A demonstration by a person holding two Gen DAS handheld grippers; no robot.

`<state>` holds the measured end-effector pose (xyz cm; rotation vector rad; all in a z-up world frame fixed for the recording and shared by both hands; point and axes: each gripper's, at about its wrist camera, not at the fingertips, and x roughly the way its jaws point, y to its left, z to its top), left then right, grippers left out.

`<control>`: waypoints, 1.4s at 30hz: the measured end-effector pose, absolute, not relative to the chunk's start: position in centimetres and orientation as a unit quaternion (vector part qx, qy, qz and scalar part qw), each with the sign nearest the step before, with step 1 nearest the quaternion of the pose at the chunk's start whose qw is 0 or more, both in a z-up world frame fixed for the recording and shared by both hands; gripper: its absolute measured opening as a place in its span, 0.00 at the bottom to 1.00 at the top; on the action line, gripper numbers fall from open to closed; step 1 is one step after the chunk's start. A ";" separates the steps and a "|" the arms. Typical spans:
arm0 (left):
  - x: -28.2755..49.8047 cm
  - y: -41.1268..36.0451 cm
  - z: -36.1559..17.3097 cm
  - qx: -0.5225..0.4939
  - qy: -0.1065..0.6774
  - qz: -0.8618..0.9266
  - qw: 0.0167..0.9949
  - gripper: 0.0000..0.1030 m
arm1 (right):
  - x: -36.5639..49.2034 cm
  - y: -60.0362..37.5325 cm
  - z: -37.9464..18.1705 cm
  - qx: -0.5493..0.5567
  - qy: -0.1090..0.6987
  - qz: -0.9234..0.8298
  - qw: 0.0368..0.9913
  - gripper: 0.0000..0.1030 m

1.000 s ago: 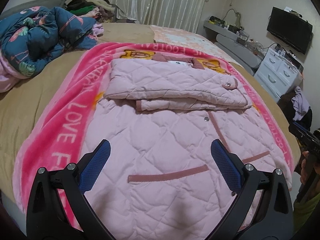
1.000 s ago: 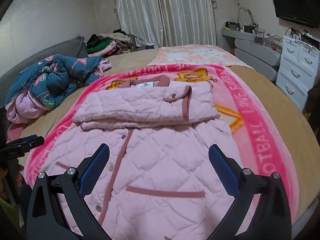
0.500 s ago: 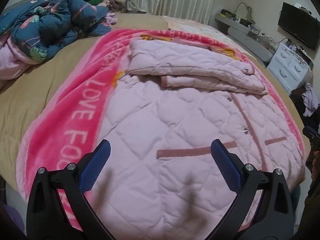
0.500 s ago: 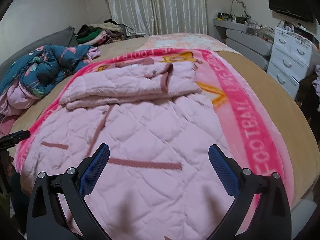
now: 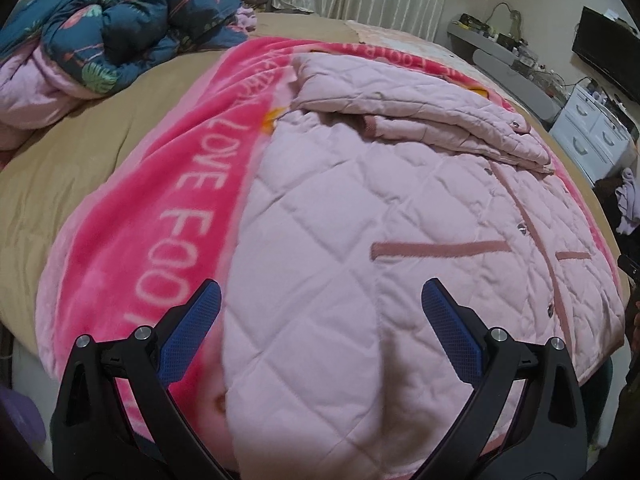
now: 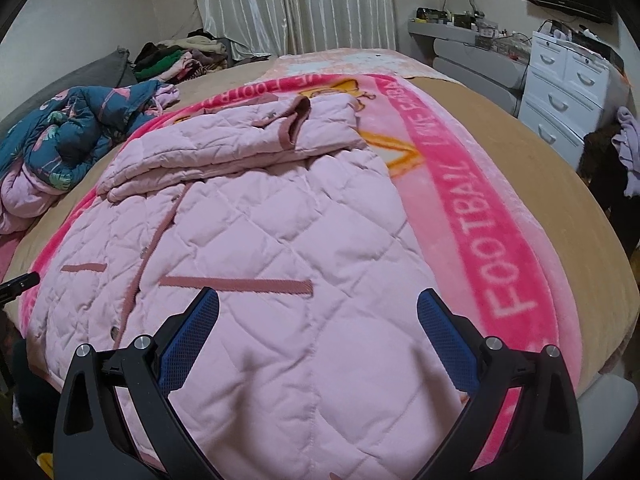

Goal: Fold large clothes

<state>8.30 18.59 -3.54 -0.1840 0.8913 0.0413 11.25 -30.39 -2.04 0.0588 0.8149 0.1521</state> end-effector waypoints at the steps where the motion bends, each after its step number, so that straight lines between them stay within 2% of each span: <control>1: 8.0 18.8 -3.7 -0.090 0.432 0.021 0.897 0.91 | 11.2 -30.5 -2.1 0.029 0.396 0.074 0.915 0.96; 20: 4.1 18.7 -6.9 -0.115 0.482 -0.013 0.868 0.91 | 9.8 -32.3 -3.1 0.035 0.410 0.077 0.908 0.96; 31: 2.5 19.4 -9.5 -0.179 0.514 -0.038 0.838 0.91 | 7.6 -33.9 -3.7 0.021 0.426 0.071 0.902 0.96; 36: 2.8 18.3 -9.1 -0.171 0.508 -0.054 0.843 0.85 | 6.6 -34.7 -4.5 0.024 0.452 0.087 0.887 0.96; 42: 4.0 17.9 -9.0 -0.179 0.502 -0.067 0.843 0.84 | 5.4 -35.7 -5.9 0.035 0.490 0.103 0.865 0.96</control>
